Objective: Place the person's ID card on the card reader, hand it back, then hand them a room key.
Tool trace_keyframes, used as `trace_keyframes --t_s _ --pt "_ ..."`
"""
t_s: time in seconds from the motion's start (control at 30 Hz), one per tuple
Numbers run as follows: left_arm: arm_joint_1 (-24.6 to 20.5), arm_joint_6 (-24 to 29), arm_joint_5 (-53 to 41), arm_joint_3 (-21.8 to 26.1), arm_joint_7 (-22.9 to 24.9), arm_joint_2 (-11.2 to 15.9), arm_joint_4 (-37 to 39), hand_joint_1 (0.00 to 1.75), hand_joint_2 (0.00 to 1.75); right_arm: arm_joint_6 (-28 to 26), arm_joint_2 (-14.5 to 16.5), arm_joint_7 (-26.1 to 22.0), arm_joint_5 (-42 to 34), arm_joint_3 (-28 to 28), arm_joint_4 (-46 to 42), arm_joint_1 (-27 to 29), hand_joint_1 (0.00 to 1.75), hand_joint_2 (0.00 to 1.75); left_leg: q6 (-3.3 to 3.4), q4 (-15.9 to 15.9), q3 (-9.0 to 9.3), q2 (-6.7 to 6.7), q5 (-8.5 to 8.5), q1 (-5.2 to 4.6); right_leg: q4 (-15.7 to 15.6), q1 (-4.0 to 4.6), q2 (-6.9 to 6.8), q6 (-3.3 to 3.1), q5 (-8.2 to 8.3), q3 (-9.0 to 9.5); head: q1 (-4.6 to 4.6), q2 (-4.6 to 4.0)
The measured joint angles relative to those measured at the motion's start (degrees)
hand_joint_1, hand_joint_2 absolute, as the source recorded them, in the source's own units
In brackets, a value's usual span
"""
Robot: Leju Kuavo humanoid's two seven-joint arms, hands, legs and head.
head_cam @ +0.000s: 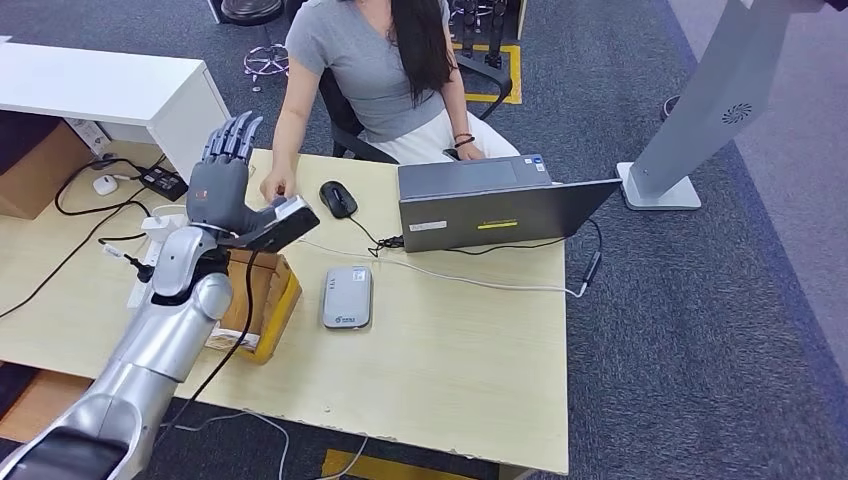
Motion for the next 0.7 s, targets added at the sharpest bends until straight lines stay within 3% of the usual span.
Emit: trace_keyframes --t_s 0.1,0.23,0.33,0.47,0.7 --pt "10.96 1.98 0.19 0.89 -2.06 0.03 -9.40 0.00 1.75 -0.70 0.30 -0.50 -1.13 -1.39 0.00 0.27 0.00 0.00 0.01 -0.02 0.03 0.09 -0.16 -0.01 -0.01 -0.01 0.10 -0.02 -0.14 0.01 0.01 0.00" --pt "29.48 7.85 -3.24 1.30 -7.09 -0.04 -22.35 0.00 1.75 -2.31 0.72 -1.30 -3.27 -3.62 0.00 0.89 0.00 0.00 0.03 -0.03 0.21 0.39 -0.52 -0.03 -0.02 -0.04 0.36 0.05 -0.43 0.08 0.00 0.00" --pt "40.37 12.04 -4.60 1.21 -6.45 0.60 -28.85 0.00 1.75 -2.76 0.84 -1.65 -3.77 -5.16 0.00 1.36 0.00 0.00 0.14 -0.01 0.23 0.23 -0.66 -0.03 -0.06 -0.04 0.21 0.14 -0.64 0.15 0.01 0.00" --pt "46.28 12.19 -4.65 1.20 -4.56 2.08 -33.31 0.00 1.75 -2.77 0.95 -1.69 -3.73 -6.54 -0.01 1.35 0.00 0.00 0.16 -0.02 0.22 -0.03 -0.67 -0.02 -0.06 -0.03 -0.08 0.10 -0.69 0.24 0.00 0.00" --pt "48.60 11.11 -4.35 1.20 -3.96 3.15 -36.14 0.00 1.75 -2.77 1.10 -1.79 -3.66 -7.53 -0.02 1.31 0.00 0.00 0.15 -0.02 0.31 -0.06 -0.62 -0.01 -0.04 -0.02 -0.10 0.07 -0.65 0.37 0.00 0.00"
